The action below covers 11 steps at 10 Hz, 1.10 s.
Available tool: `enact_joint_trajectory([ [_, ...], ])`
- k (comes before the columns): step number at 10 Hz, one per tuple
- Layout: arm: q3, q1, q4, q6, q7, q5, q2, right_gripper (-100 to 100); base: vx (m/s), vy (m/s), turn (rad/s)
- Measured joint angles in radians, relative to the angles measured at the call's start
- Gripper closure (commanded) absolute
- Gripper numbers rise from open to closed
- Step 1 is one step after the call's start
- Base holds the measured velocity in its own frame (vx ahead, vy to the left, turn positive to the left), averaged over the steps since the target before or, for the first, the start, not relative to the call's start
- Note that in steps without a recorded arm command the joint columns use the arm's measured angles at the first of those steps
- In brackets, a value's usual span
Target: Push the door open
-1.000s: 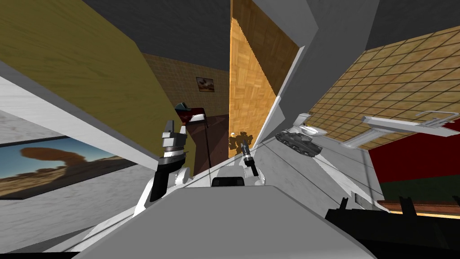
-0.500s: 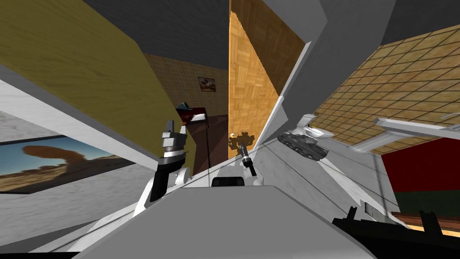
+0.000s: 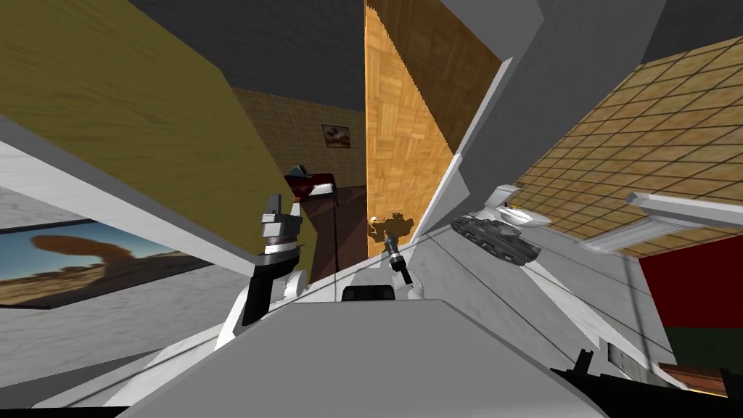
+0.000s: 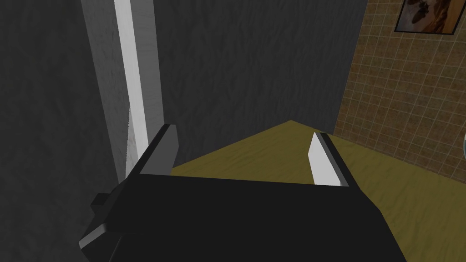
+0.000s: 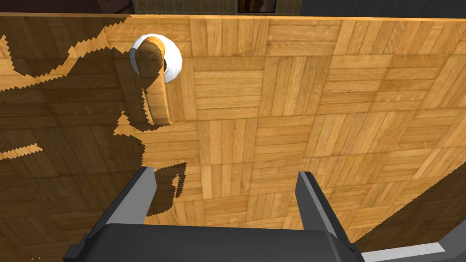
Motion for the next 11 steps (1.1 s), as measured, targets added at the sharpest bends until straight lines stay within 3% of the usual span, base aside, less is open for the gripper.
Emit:
enact_joint_trajectory([
  [1, 0.008, -0.004, 0.022, -0.002, 0.002, 0.000, 0.002, -100, 0.049, -0.089, 0.084],
  [3, 0.017, -0.038, 0.098, -0.016, 0.007, -0.003, 0.010, -100, 0.069, -0.095, 0.077],
  [5, 0.028, -0.046, 0.131, -0.012, 0.009, -0.004, 0.011, -100, 0.042, -0.064, 0.030],
  [11, 0.050, -0.092, 0.266, -0.036, 0.012, -0.009, 0.023, -100, 0.045, -0.067, 0.051],
])
